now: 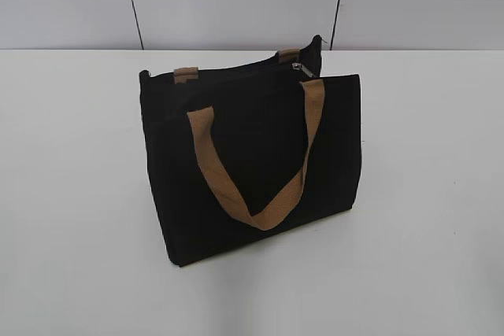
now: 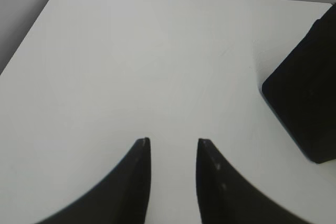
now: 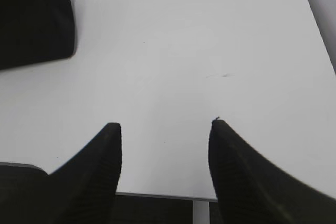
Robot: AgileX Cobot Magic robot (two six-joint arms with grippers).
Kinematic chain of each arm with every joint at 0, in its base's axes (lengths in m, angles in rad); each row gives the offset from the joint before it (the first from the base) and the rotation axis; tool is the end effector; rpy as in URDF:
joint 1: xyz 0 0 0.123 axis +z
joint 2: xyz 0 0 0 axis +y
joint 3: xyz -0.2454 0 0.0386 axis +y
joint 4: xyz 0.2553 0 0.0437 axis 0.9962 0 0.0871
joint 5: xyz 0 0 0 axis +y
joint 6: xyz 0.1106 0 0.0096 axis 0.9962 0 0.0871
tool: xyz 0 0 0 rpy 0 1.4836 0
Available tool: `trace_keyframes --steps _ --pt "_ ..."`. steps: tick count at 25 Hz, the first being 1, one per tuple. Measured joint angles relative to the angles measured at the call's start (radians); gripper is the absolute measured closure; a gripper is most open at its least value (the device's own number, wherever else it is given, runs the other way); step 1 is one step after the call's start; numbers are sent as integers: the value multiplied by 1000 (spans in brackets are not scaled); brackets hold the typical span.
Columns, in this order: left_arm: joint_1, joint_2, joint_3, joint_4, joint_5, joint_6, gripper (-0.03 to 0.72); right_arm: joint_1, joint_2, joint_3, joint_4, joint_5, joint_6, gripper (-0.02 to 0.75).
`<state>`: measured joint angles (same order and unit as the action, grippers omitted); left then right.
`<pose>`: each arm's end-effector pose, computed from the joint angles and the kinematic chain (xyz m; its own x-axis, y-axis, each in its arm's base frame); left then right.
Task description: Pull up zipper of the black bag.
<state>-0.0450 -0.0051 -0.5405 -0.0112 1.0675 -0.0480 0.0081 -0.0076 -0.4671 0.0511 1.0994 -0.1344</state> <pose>0.0505 -0.0034 0.2834 -0.4230 -0.0344 -0.9055 0.0313 0.9981 -0.0525 0.0566 0.0055 0.2585 -0.5031 -0.1149 -0.8565 -0.1037 0.9920 -0.0722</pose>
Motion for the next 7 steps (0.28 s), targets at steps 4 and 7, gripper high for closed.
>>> trace_keyframes --steps 4,7 --pt "0 0 0 0 0 0 461 0 0 0 5 0 -7 330" --pt "0 0 0 0 0 0 461 0 0 0 7 0 -8 330"
